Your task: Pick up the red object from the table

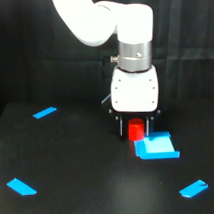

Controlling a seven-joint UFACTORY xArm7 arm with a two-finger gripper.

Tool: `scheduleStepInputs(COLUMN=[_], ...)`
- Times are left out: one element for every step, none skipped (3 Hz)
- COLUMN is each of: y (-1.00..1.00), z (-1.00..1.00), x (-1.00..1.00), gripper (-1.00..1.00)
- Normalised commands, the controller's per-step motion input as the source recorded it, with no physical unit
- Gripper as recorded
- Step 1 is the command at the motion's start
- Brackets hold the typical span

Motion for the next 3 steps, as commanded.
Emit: scheduleStepInputs(y=[0.06, 0.02, -0.07], z=[0.13, 0.16, 0.13], x=[-0.01, -0.19, -0.04], gripper=[-1.00, -1.00, -1.00])
